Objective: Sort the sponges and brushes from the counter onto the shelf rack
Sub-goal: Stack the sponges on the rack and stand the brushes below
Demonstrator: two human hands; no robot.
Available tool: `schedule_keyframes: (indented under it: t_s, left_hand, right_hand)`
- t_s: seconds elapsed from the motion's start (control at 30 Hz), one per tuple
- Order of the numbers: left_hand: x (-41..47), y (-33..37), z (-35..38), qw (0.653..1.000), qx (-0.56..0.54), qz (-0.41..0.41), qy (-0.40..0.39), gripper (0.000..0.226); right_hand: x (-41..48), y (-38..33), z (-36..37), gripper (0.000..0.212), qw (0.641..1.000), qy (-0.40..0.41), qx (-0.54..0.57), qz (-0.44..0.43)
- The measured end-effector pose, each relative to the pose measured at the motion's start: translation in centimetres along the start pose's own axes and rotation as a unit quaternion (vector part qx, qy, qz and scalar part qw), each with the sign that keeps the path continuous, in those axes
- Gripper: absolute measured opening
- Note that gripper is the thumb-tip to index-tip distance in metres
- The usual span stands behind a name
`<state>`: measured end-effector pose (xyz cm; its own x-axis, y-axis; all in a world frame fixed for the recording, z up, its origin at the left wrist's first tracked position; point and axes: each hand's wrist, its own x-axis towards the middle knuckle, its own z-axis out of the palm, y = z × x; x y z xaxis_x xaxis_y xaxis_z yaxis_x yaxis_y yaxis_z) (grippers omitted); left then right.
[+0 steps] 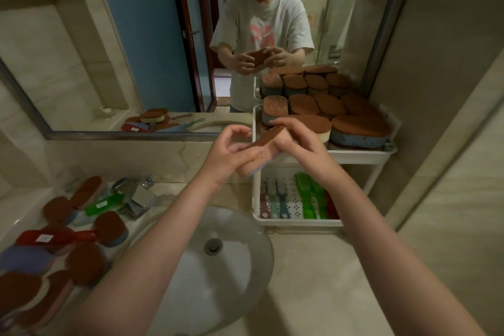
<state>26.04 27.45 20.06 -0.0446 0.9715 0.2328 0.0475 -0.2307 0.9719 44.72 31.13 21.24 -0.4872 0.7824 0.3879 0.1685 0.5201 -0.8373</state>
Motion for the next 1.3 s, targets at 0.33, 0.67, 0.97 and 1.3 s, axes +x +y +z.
schedule_keyframes:
  t_s: [0.33,0.67,0.97,1.3]
  left_hand:
    - [5.3,3.4,5.9,0.994,0.045,0.092,0.034,0.044]
    - [9.1,0.5,10.9,0.937,0.316,0.133,-0.065,0.037]
    - [9.3,0.1,11.3,0.894,0.409,0.174,-0.061,0.030]
    - [9.2,0.1,11.5,0.896,0.408,0.165,-0.052,0.029]
  right_hand:
    - [-2.0,-1.4,-6.0,0.033,0.985,0.119,0.099,0.078]
    - [-0.8,0.4,-11.9,0.043,0.906,0.399,-0.087,0.111]
    - [4.4,3.7,-14.9,0.055,0.867,0.339,-0.257,0.260]
    - [4.1,4.6,-14.2,0.058,0.863,0.251,-0.353,0.260]
